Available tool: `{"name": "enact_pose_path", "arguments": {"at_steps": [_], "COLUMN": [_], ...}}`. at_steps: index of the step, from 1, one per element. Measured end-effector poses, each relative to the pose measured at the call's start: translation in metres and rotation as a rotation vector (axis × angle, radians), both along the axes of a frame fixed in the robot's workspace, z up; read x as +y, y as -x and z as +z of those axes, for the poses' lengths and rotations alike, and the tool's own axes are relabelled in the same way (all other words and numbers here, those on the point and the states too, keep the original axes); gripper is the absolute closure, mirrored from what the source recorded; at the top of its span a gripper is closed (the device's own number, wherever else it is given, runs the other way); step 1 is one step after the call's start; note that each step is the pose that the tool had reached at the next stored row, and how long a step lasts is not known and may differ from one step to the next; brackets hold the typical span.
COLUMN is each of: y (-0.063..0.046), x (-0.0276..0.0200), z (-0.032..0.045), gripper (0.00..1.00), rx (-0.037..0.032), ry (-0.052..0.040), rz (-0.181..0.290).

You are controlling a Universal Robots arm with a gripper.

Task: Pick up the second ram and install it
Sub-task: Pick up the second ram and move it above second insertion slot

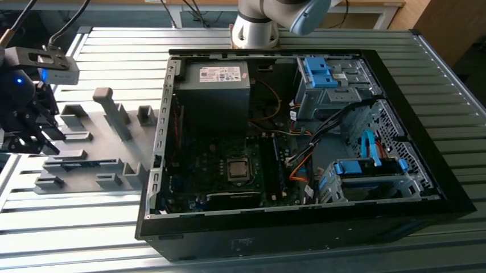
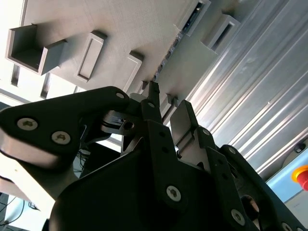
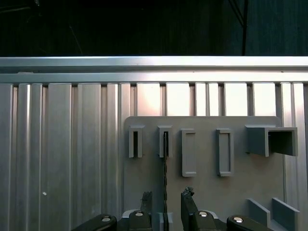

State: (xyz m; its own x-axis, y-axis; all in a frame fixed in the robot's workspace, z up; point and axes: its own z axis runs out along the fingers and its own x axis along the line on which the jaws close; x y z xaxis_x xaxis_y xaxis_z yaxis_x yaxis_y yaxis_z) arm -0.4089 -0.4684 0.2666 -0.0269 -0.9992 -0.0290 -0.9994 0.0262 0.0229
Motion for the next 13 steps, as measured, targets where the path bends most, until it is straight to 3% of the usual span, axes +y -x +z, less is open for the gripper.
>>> {"name": "enact_pose_path", "arguments": {"at_steps": [13], "y": [0.0], "x": [0.0], "z": [-0.0025], "gripper": [0.63], "rx": [0.0], "ry": [0.0], "rz": [0.0]}}
